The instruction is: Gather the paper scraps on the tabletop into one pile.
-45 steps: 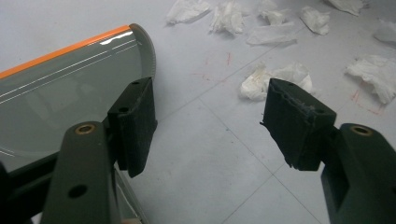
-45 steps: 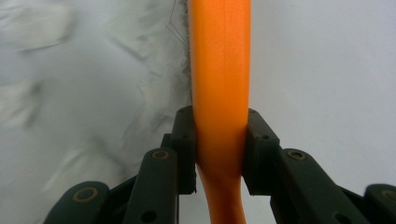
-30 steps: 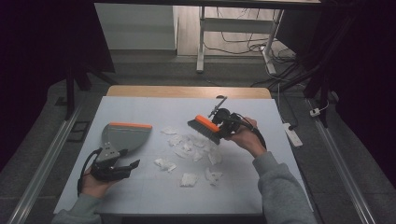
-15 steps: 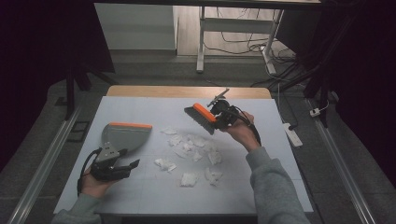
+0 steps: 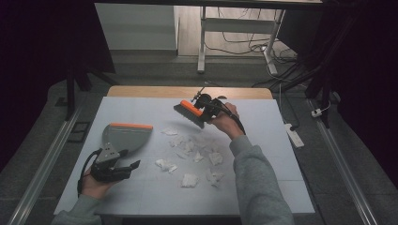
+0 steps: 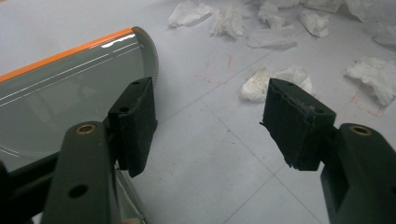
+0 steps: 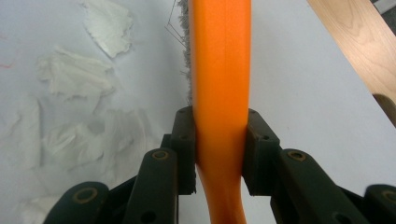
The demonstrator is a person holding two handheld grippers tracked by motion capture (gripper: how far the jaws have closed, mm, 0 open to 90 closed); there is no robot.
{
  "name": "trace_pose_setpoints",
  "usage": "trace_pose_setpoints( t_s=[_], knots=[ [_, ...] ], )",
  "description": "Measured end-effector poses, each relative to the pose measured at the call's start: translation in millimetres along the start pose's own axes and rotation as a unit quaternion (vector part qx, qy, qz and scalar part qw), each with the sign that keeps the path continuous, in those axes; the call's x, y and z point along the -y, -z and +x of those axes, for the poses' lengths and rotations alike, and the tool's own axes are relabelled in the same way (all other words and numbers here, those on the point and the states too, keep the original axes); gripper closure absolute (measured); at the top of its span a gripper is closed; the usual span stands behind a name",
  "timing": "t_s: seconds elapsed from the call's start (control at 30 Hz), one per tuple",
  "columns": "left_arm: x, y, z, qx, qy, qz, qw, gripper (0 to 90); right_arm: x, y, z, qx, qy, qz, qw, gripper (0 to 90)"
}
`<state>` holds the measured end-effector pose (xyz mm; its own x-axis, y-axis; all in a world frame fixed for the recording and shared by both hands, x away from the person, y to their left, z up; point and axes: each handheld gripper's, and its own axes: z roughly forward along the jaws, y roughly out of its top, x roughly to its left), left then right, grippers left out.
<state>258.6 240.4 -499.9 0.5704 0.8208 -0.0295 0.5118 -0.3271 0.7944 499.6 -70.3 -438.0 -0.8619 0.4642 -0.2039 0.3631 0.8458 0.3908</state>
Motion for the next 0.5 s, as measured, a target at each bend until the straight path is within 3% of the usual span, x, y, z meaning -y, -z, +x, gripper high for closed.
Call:
trace_pose_setpoints(
  t_s=[0.23,0.5],
  knots=[
    [0.2,0.5,0.2,0.0,0.001,-0.001,1.0,35.3,-14.2,-18.9,6.8,0.002,0.024,0.022,0.9995,69.8],
    [1.0,1.3,1.6,0.0,0.003,-0.003,1.0,35.3,-29.2,-25.6,11.0,0.008,0.045,0.041,0.9981,69.8]
  ],
)
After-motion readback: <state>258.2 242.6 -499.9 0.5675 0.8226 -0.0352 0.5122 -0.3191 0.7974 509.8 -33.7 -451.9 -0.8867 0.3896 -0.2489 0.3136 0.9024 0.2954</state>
